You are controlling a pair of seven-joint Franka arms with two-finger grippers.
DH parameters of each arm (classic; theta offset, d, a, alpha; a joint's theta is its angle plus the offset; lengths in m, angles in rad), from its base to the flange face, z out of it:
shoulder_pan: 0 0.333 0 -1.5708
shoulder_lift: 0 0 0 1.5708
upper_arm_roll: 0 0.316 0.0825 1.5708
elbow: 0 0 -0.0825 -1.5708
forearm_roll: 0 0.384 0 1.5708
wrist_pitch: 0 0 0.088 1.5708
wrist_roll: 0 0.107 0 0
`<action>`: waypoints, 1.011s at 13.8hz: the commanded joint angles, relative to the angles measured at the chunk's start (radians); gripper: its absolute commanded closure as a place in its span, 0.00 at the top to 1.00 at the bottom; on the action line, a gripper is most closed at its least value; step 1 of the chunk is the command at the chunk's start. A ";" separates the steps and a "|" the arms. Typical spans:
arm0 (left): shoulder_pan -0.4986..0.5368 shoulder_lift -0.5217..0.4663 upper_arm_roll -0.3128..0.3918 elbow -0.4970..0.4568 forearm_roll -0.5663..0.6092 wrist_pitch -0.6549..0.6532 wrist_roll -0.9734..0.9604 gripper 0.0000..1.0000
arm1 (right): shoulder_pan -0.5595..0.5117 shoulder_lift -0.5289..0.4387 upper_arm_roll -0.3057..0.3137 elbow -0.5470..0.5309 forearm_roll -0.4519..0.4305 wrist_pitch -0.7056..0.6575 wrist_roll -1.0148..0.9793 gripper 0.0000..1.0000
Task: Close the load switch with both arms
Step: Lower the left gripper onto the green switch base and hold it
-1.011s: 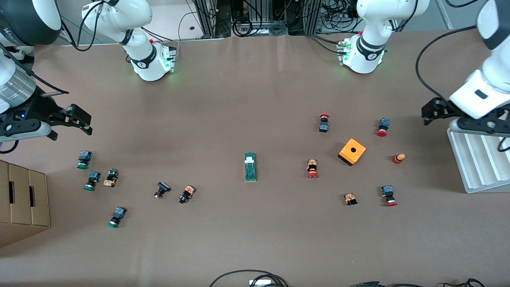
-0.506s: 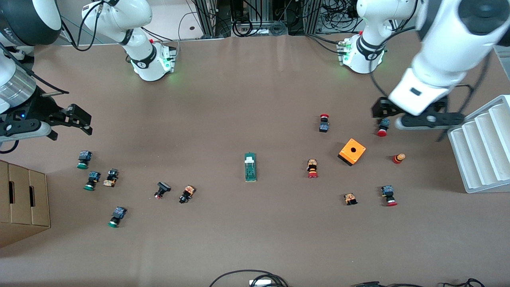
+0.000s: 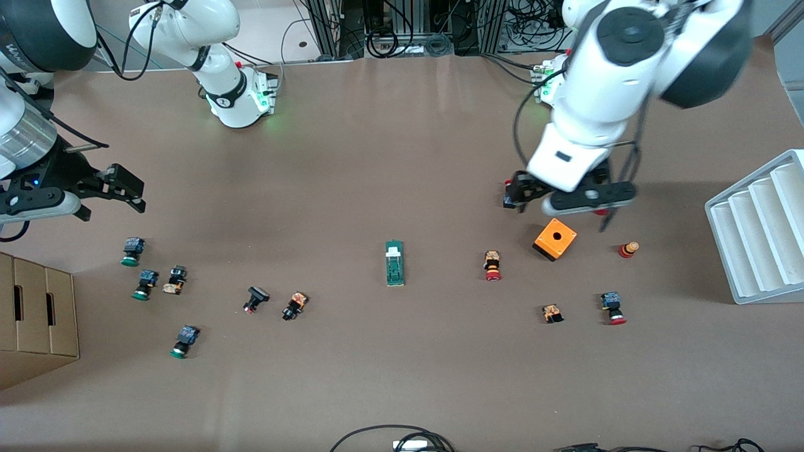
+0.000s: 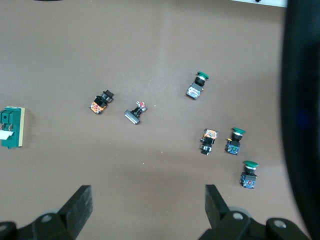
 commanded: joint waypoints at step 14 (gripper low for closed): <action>-0.400 0.440 -0.010 0.036 0.845 0.275 -1.028 1.00 | -0.001 0.007 -0.002 0.013 -0.012 0.006 -0.008 1.00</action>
